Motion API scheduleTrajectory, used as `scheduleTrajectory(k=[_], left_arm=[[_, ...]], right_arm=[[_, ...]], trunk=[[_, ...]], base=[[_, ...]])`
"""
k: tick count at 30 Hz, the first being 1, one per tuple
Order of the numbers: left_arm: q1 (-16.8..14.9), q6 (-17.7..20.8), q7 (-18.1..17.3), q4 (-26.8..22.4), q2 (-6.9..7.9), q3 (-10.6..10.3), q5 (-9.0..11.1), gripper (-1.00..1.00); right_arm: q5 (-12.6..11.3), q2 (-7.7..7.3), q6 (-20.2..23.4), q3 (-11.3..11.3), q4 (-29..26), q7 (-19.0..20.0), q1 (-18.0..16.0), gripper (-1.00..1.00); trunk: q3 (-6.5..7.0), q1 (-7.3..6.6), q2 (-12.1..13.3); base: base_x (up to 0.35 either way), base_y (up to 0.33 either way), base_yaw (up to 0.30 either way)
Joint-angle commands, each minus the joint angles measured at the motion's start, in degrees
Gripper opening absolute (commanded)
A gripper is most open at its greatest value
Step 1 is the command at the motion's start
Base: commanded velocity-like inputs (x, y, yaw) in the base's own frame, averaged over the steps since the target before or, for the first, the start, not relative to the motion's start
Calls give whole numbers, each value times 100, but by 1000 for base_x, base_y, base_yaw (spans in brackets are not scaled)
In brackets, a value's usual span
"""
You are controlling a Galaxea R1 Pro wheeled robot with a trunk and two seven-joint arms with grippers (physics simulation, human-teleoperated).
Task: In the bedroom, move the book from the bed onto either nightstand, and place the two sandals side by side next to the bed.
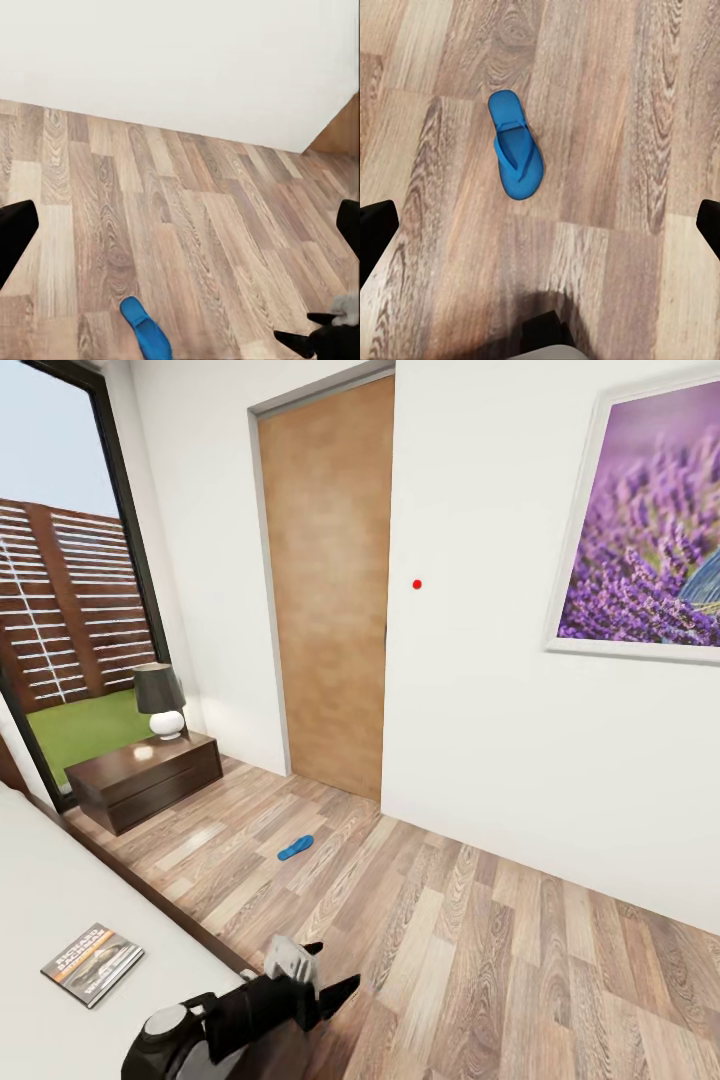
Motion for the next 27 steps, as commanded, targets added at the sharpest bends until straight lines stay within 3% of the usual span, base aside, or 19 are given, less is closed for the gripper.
scheduleTrajectory(k=[1,5,6,8,11,17,21,22,27], left_arm=[[-99,265,-30,-42,17,6,79,100],[-660,1062,-139,-97,51,32,163,100],[-985,1516,-171,-26,17,33,190,100],[-1148,1802,-186,27,-47,33,199,100],[-1368,2379,-190,106,-259,-39,192,100],[-1419,2559,-159,217,-308,-131,142,100],[-1421,2557,-29,568,-313,-134,54,100],[-1420,2502,183,822,-326,-120,11,100],[-1420,2384,445,996,-339,-133,-10,100]], right_arm=[[-57,-1,-21,13,3,-2,-3,100],[-47,-1,-22,16,3,-4,-4,100],[-42,-1,-26,16,9,-5,-3,100],[-41,-1,-27,17,14,-7,-3,100],[-42,-1,-29,17,26,-4,-1,100],[-48,-1,-29,11,23,-3,-2,100],[-55,-1,-23,-2,22,-2,-3,100],[-55,-1,-22,-9,18,-2,-3,100],[-55,-1,-21,-16,12,-3,-3,100]], trunk=[[-7,0,-4],[-7,0,-4],[-7,0,-4],[-7,0,-4],[-7,0,-4],[-7,0,-4],[-7,0,-4],[-7,0,-4],[-7,0,-4]], base=[[0,0,0],[0,0,0],[0,0,0],[0,0,0],[0,0,0],[0,0,0],[0,0,0],[0,0,0],[0,0,0]])
